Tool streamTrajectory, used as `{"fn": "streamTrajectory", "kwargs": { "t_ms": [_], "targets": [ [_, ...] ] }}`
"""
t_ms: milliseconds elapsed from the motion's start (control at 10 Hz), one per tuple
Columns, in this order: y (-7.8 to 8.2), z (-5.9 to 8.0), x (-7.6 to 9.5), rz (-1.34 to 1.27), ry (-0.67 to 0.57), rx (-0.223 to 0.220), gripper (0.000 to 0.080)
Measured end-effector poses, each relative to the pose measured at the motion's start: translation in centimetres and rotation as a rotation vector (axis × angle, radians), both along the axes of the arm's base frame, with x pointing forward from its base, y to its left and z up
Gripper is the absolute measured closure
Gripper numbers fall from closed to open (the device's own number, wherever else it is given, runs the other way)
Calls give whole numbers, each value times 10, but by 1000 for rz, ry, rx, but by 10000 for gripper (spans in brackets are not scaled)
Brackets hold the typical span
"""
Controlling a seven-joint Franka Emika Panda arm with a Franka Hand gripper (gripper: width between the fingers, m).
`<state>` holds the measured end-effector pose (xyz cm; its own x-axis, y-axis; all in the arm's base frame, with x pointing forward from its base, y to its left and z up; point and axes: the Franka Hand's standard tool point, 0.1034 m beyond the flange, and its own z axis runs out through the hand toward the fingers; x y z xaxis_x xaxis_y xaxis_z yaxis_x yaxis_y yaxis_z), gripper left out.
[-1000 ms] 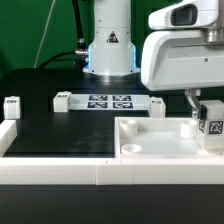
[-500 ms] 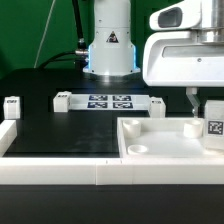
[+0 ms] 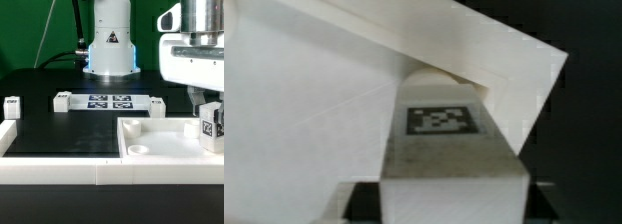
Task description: Assemble one leg
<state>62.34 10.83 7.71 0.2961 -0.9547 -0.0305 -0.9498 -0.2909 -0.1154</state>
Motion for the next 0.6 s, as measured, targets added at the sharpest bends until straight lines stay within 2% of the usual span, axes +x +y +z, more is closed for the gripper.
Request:
{"fn": "streamTrajectory", "kwargs": {
  "t_ms": [300, 400, 500, 600],
  "targets": [
    [0, 0, -1, -195, 29, 32, 508],
    [1, 0, -1, -189, 29, 32, 401],
    [1, 0, -1, -168, 27, 30, 262],
    [0, 2, 0, -31, 14, 17, 185]
  ]
}}
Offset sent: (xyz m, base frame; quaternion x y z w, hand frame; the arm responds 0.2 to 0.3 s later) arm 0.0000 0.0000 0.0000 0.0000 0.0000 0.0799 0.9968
